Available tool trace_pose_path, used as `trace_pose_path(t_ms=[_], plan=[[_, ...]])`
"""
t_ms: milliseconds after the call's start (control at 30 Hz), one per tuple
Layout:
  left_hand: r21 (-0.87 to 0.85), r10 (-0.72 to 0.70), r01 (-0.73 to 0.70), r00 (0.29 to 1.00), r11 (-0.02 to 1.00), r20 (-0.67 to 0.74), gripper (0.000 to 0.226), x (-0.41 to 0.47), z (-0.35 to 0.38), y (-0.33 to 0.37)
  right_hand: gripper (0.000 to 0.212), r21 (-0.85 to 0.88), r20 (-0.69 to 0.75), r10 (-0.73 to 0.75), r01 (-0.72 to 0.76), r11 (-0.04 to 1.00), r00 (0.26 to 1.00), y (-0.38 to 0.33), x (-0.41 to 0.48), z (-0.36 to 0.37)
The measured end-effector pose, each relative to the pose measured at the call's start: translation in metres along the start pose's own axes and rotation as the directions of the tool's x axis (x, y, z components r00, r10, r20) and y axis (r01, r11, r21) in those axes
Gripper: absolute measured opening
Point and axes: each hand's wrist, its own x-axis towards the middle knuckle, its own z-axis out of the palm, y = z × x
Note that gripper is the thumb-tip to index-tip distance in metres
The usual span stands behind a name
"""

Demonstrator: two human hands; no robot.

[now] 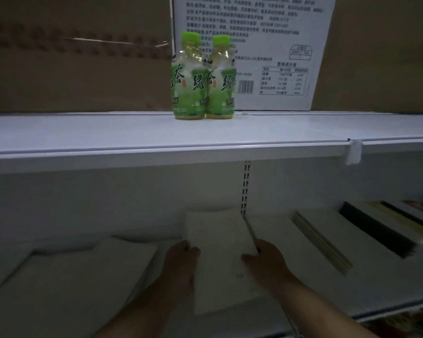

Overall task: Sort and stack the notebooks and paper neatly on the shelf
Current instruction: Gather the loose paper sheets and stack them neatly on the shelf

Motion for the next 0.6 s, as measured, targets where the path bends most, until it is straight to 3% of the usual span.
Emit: trace_pose_path(t_ms=[67,133,200,233,300,400,433,500,600], plan=[[0.103,-0.056,0.06,0.998,0.993,-0.04,0.061,0.011,0.005,-0.014,0.054,-0.227,0.074,-0.074,0.089,0.97,0.994,0.001,0.006,0.007],[0.2,-0.1,0.112,0.993,0.973,-0.07,0.079,0.025,0.014,-0.036,0.065,-0.508,0.079,-0.274,0.275,0.816,0.959,0.008,0.015,0.021],[0.164,-0.098,0.115,0.989,0.98,-0.109,0.089,0.029,0.019,-0.045,0.05,-0.593,0.149,-0.395,0.402,0.698,0.906,0.007,0.018,0.033],[0.122,-0.084,0.1,0.988,0.988,-0.128,0.091,0.037,0.019,-0.056,0.044,-0.603,0.213,-0.386,0.431,0.671,0.898,0.002,0.017,0.034],[0.059,-0.07,0.079,0.988,0.995,-0.136,0.078,0.032,0.019,-0.055,0.048,-0.632,0.331,-0.309,0.452,0.629,0.892,-0.001,0.017,0.032],[-0.027,-0.064,0.061,0.991,0.998,-0.12,0.039,0.019,0.017,-0.039,0.045,-0.681,0.379,-0.274,0.467,0.564,0.884,-0.002,0.022,0.033],[-0.031,-0.058,0.054,0.99,0.998,-0.13,0.034,0.017,0.017,-0.037,0.04,-0.659,0.347,-0.367,0.502,0.56,0.863,-0.004,0.022,0.036],[-0.01,-0.049,0.048,0.988,0.999,-0.147,0.032,0.013,0.018,-0.033,0.033,-0.641,0.328,-0.417,0.524,0.561,0.848,-0.011,0.019,0.033],[-0.004,-0.077,0.078,0.983,0.997,-0.167,0.029,0.007,0.02,-0.027,0.03,-0.676,0.34,-0.362,0.494,0.547,0.868,-0.014,0.02,0.034]])
